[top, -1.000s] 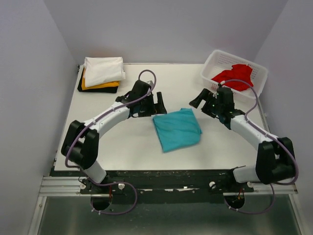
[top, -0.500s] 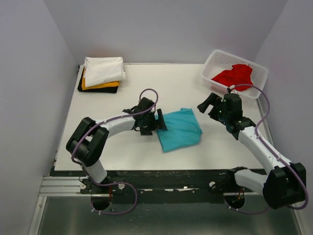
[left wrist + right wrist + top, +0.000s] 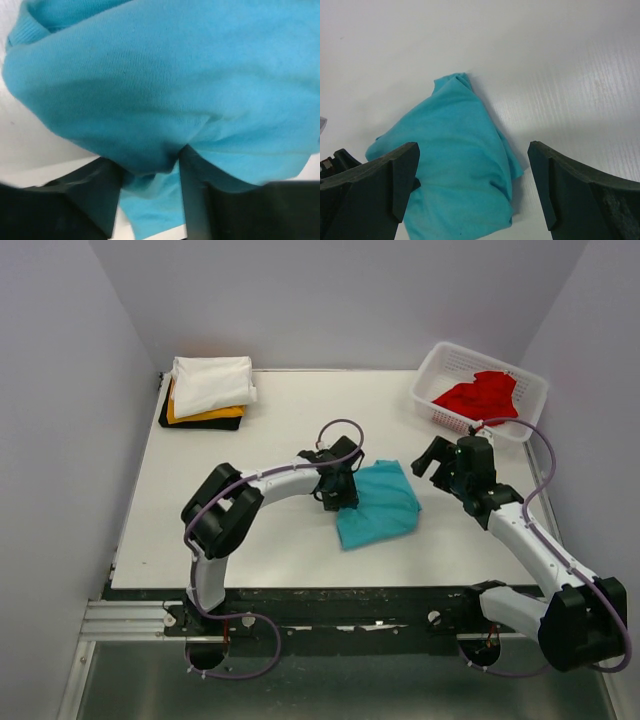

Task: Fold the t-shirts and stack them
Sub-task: Put the neatly folded tshirt into the corner of the board with the left arm

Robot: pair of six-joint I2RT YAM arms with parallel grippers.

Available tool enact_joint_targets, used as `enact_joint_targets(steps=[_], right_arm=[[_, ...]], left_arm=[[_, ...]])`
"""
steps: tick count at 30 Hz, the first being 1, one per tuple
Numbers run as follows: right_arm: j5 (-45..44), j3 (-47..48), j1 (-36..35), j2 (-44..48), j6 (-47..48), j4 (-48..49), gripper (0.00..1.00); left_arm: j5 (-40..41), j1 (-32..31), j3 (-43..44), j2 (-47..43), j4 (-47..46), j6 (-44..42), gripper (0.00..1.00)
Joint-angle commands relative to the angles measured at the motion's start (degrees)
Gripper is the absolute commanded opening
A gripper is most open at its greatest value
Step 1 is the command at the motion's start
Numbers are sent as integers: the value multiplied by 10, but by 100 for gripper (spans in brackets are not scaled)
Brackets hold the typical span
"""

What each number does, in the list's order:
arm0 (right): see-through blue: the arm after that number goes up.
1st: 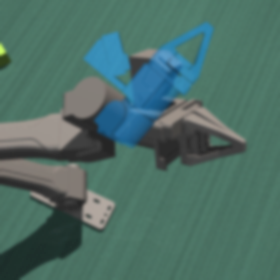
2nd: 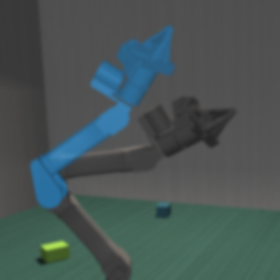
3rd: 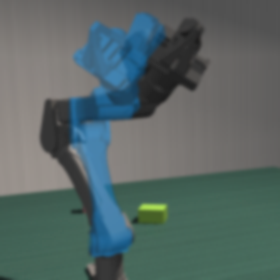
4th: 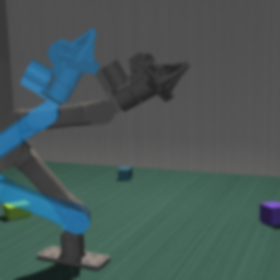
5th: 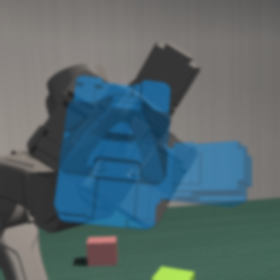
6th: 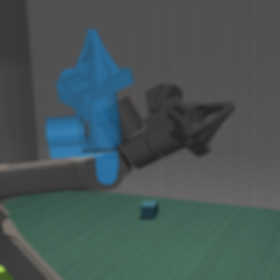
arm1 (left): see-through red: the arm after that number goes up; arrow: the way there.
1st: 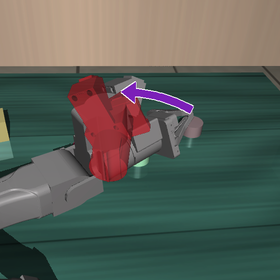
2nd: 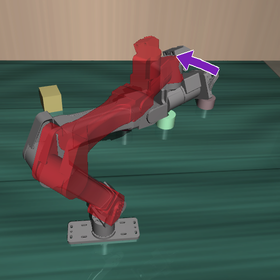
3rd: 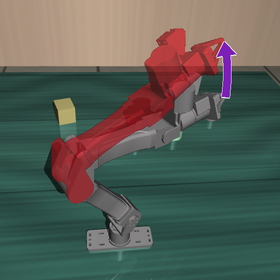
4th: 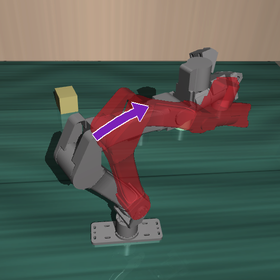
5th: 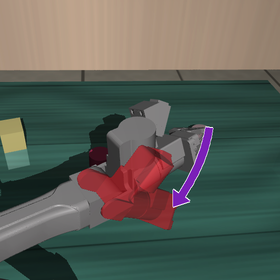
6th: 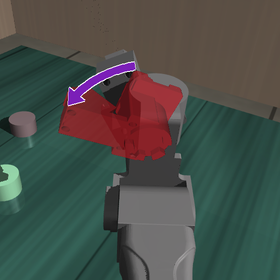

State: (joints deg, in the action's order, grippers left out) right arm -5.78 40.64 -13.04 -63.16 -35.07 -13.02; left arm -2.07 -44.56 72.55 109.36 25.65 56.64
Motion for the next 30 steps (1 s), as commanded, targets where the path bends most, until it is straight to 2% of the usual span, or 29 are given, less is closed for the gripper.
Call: enact_joint_targets(steps=[1,3,4,5,9,13,16,23,30], right_arm=[[-17,-14,1,11,8,1,100],[-9,-16,1,9,8,3,100],[-7,-16,2,7,8,4,100],[-4,-16,2,6,8,4,100],[8,-18,1,5,9,8,100],[12,-19,1,7,11,9,100],[15,-18,2,8,16,9,100],[10,-14,2,-4,20,9,100],[-12,-8,2,-10,30,-2,100]], left_arm=[[73,-13,43,83,119,23,32],[91,-16,55,100,138,22,20],[101,-16,63,107,154,23,5],[118,-15,71,111,172,23,0],[201,-14,107,90,225,-18,0],[300,-4,164,57,235,-153,0],[363,-2,180,30,200,-281,0],[360,46,168,12,-1,-570,0],[365,127,303,105,-50,-713,0]])
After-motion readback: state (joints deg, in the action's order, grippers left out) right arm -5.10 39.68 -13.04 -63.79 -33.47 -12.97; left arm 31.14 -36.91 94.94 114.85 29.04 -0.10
